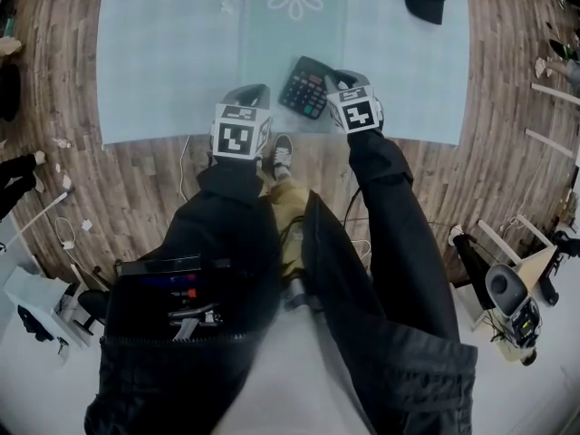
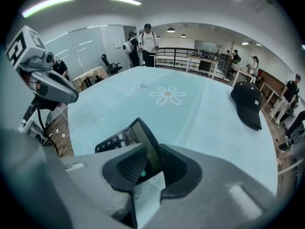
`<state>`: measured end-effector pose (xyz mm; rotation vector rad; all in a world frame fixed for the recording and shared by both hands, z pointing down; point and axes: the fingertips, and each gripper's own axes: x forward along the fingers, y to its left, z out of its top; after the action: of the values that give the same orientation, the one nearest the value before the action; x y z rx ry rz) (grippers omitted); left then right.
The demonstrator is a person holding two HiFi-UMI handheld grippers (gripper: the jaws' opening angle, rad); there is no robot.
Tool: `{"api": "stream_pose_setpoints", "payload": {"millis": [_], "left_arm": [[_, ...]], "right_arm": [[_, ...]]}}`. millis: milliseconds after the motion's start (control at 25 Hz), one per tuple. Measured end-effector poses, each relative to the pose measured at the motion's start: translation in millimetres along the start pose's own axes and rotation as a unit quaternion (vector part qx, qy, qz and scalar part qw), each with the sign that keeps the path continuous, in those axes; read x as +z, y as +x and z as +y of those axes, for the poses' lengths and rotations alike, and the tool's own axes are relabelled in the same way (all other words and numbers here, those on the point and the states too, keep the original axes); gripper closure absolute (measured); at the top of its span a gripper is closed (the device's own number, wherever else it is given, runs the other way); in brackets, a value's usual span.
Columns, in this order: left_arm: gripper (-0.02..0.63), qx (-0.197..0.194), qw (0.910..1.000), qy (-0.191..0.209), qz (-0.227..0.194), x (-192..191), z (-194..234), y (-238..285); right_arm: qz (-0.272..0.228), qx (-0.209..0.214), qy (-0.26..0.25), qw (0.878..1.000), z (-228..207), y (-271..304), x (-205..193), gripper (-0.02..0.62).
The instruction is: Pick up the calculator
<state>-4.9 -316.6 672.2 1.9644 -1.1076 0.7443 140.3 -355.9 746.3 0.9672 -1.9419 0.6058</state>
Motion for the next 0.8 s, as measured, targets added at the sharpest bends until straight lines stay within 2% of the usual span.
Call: {"api": "stream_pose_setpoints", "payload": {"millis": [160,320,440,640,800], "left_arm": [[0.604,-0.005,1.0,-0.002,0.0,-1.3,-1.3,-2.3],[0.604,-0.009,0.9999,-0.004,-0.003,-4.5,-2.2,-5.5],[0.604,-0.014,0.9999,-0.004,-0.004,-8.3,-2.5,-7.2],[0.604,-0.014,0.9999,-0.008,-0.004,-15.9,7.4,-12.5],[0.604,-0.019,0.9998,-0.006,-0.01,-13.4,0.5,-11.3]], "right_arm": [[-0.01,0.021,-0.006,1.0,-8.8,7.8,9.4,0.478],[0.006,0.09,0.001,0.996,1.2,21.0,7.6,0.405],[0.019,0.125,0.016,0.992,6.1,27.2,2.5,0.385],[0.034,0.138,0.045,0.989,13.3,28.2,-6.3,0.387],[0.026,0.152,0.087,0.984,19.2,25.4,-23.1,0.396]]}}
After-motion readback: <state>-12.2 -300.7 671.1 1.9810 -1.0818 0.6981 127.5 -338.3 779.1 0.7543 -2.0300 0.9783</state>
